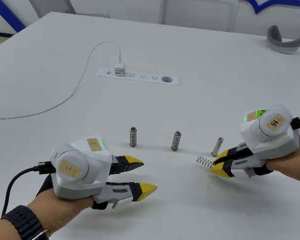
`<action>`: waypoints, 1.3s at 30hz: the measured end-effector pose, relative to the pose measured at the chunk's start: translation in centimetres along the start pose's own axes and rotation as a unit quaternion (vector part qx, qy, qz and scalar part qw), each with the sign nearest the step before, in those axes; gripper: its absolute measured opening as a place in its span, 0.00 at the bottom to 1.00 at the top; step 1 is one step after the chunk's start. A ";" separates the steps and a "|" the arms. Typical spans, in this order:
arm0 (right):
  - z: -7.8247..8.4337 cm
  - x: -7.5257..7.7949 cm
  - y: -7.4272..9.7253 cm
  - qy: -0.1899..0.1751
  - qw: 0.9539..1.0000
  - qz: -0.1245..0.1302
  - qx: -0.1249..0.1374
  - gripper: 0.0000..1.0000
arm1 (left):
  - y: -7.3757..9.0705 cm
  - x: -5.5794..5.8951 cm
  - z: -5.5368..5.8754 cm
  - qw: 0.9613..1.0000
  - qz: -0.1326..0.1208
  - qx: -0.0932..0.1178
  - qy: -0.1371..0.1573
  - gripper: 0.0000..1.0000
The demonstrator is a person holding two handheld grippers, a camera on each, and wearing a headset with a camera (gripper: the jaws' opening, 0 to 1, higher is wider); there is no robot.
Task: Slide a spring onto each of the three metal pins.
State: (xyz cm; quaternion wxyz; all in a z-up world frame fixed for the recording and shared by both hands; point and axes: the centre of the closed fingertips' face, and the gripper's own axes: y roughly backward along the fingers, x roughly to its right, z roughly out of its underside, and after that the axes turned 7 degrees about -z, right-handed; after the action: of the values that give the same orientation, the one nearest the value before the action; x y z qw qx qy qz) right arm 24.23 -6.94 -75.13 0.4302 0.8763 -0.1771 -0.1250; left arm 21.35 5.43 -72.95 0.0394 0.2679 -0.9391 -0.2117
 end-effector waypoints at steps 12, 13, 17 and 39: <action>-3.6 -5.3 -0.3 0.086 0.995 -0.046 -0.005 0.11 | -0.3 0.8 -0.7 1.000 0.017 0.006 -0.018 0.34; -3.9 -5.6 -0.3 0.092 0.995 -0.049 -0.005 0.11 | -0.3 0.8 -0.7 1.000 0.018 0.006 -0.018 0.34; -5.0 -7.0 -0.5 0.122 0.991 -0.061 -0.009 0.11 | -0.3 1.0 -0.9 0.999 0.022 0.009 -0.022 0.33; -5.9 -9.8 -1.6 0.196 0.975 -0.093 -0.038 0.12 | -0.2 3.9 -1.8 0.995 0.073 0.016 -0.063 0.16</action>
State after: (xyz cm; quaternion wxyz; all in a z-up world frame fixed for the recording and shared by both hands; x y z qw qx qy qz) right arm 17.91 2.26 -72.22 0.4760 0.8794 -0.0023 0.0028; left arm 18.44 2.61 -71.56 -0.0086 0.1853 -0.9599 -0.2101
